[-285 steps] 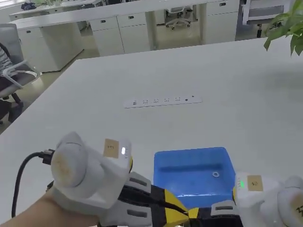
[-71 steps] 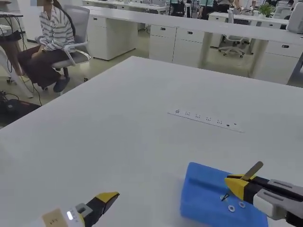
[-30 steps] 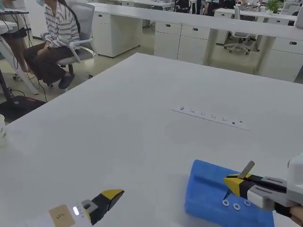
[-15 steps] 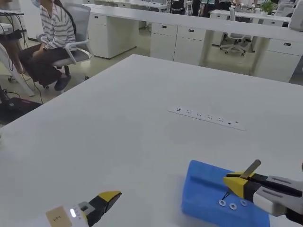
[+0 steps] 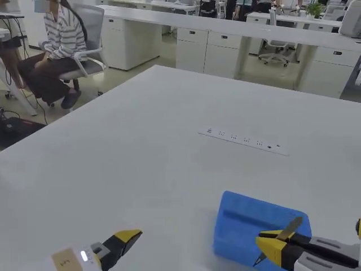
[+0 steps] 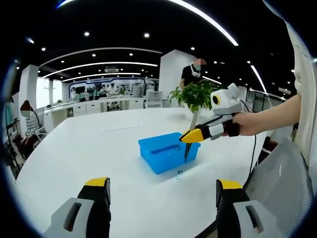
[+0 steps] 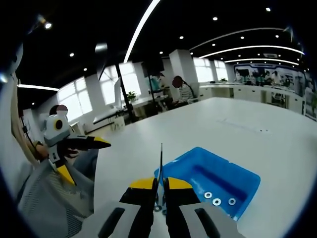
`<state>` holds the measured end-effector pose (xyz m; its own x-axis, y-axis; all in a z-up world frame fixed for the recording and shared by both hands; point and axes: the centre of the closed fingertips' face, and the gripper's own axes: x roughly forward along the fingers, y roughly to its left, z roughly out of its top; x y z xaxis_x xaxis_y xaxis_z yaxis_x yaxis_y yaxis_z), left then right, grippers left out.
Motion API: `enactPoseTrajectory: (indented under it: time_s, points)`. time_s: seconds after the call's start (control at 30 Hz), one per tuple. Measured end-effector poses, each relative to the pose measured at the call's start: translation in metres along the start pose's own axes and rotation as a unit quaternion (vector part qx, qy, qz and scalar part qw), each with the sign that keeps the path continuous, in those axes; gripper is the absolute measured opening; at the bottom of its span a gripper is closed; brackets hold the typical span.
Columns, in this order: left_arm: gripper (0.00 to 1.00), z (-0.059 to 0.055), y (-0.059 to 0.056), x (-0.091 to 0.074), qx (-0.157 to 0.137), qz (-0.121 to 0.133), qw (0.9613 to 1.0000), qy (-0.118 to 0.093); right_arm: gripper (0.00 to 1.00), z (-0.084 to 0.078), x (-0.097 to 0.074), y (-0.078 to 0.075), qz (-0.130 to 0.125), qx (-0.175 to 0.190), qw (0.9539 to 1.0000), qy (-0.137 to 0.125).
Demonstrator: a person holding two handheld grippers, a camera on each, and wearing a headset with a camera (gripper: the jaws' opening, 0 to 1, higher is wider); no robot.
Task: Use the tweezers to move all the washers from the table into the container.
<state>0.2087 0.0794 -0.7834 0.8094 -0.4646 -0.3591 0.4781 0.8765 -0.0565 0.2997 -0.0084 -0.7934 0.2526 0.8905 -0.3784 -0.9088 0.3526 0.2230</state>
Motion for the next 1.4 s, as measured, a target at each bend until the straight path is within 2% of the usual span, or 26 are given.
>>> enactPoseTrajectory:
  time_s: [0.23,0.33,0.5,0.8,1.03,1.13,1.3,1.4]
  points:
    - [0.89,-0.001,0.0,0.0,0.002,-0.001,1.0,0.003,0.04,-0.014,0.011,0.004,0.005,0.0,0.9998,0.018]
    - [0.88,-0.002,0.001,0.0,0.003,0.001,1.0,0.005,0.04,-0.023,0.016,0.002,0.002,-0.035,0.9986,0.038]
    - [0.88,-0.002,0.002,-0.001,0.001,0.004,1.0,0.005,0.04,-0.034,0.024,0.002,0.004,-0.071,0.9957,0.058]
    - [0.87,-0.003,0.002,0.0,0.003,0.002,1.0,0.008,0.04,-0.036,0.027,0.002,0.007,-0.1,0.9928,0.065]
    - [0.87,-0.004,0.001,0.0,0.004,0.0,0.9999,0.011,0.04,-0.038,0.027,0.005,0.011,-0.092,0.9934,0.068]
    - [0.87,-0.004,0.001,0.0,0.004,0.0,0.9999,0.011,0.04,-0.041,0.024,0.01,0.021,-0.069,0.9948,0.072]
    - [0.86,-0.004,0.001,0.0,0.004,0.001,0.9999,0.012,0.04,-0.046,0.018,0.02,0.029,-0.068,0.9946,0.073]
    - [0.86,-0.004,0.0,0.0,0.003,0.001,0.9999,0.01,0.04,-0.046,0.017,0.02,0.028,-0.07,0.9944,0.074]
